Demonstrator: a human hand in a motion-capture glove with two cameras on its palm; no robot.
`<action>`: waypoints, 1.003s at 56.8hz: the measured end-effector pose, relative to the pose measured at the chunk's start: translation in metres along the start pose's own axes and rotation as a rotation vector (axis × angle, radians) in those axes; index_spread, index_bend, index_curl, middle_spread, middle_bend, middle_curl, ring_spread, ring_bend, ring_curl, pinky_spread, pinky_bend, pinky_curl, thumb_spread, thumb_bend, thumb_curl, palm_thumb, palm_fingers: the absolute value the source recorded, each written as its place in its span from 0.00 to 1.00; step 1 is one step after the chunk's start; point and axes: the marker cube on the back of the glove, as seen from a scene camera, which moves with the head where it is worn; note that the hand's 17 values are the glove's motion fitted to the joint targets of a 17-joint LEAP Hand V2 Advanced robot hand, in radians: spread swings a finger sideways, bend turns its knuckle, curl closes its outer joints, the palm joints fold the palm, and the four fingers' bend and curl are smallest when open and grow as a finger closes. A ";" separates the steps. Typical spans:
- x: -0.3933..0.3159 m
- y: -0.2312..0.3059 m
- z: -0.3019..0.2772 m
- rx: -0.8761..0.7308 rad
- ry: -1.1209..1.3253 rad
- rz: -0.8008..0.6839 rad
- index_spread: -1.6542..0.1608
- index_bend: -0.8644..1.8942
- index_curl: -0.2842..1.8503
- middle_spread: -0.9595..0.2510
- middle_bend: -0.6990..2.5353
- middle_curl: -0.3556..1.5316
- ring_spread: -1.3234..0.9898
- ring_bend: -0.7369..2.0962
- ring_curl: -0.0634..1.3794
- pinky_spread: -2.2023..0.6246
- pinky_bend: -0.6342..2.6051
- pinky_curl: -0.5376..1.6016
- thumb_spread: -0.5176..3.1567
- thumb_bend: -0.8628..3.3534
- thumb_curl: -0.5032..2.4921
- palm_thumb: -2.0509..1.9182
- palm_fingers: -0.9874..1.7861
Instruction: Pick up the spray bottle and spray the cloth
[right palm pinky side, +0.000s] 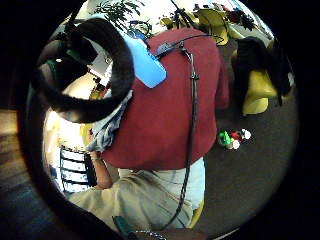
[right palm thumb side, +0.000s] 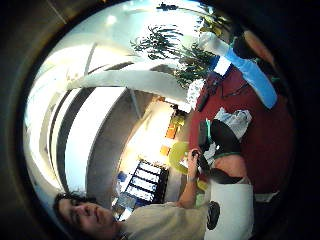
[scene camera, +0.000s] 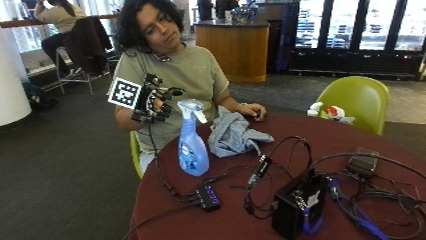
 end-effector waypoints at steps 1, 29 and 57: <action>-0.001 -0.003 0.002 -0.004 0.001 0.022 0.73 0.36 0.24 0.82 0.28 0.37 0.55 0.43 0.27 0.81 0.32 0.41 0.43 0.21 0.31 0.72 0.61; 0.022 -0.074 0.053 0.143 -0.230 0.032 0.77 0.42 0.28 0.68 0.36 0.46 0.50 0.52 0.38 0.71 0.42 0.48 0.39 0.21 0.35 0.77 0.89; 0.019 -0.073 0.046 -0.004 -0.032 -0.026 0.78 0.58 0.43 0.63 0.48 0.62 0.49 0.63 0.51 0.71 0.50 0.57 0.40 0.20 0.42 0.77 0.78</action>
